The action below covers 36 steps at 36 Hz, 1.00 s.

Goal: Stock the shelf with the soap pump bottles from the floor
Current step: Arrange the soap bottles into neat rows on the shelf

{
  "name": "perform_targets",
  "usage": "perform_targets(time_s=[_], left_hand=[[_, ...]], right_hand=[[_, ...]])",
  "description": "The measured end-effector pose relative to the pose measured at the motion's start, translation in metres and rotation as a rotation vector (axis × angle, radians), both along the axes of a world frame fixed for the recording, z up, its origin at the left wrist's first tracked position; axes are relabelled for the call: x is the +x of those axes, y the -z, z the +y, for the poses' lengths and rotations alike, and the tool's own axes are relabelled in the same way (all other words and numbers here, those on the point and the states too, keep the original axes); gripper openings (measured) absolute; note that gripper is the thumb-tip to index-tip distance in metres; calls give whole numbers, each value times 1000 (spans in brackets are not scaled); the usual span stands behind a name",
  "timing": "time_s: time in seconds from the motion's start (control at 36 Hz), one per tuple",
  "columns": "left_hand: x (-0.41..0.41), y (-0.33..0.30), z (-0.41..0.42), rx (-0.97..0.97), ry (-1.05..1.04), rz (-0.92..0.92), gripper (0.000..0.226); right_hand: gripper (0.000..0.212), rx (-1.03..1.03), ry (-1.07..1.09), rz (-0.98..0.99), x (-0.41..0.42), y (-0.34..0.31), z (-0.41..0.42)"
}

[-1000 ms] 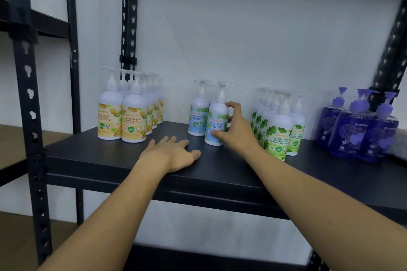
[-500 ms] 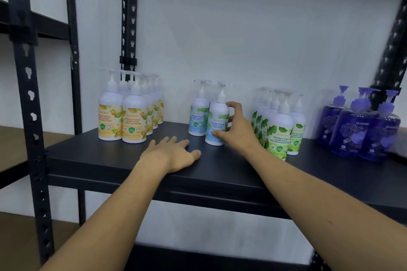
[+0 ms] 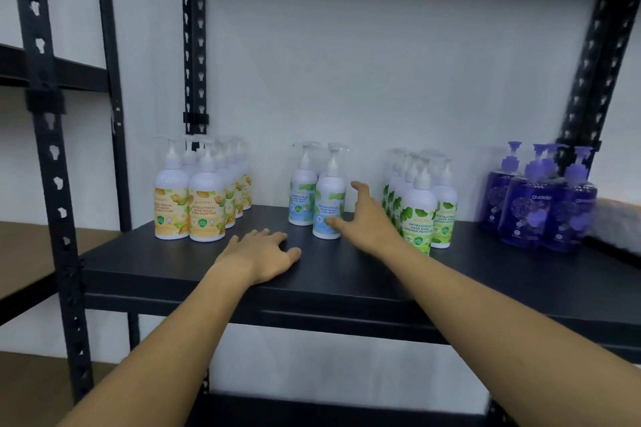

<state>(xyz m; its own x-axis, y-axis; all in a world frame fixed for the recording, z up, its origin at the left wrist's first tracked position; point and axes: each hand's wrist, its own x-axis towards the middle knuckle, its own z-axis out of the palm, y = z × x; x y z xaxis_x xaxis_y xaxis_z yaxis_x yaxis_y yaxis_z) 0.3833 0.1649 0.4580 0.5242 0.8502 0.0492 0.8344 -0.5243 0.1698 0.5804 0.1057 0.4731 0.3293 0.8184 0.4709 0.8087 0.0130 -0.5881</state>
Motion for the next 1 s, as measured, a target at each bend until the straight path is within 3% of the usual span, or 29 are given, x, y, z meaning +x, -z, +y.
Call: perform_targets(time_s=[0.17, 0.33, 0.53, 0.81, 1.0], left_hand=[[-3, -4, -10, 33, -44, -22, 52], [5, -13, -39, 47, -31, -38, 49], [39, -21, -96, 115, 94, -96, 52], [141, -22, -194, 222, 446, -178, 47], [224, 6, -282, 354, 818, -251, 36]], right_hand=[[64, -354, -1, -285, -1, -17, -44], [54, -380, -85, -430, 0, -38, -103], [48, -434, -8, -523, 34, -42, -171], [52, -458, 250, -478, 125, -17, -306], [50, -517, 468, -366, 177, 35, -415]])
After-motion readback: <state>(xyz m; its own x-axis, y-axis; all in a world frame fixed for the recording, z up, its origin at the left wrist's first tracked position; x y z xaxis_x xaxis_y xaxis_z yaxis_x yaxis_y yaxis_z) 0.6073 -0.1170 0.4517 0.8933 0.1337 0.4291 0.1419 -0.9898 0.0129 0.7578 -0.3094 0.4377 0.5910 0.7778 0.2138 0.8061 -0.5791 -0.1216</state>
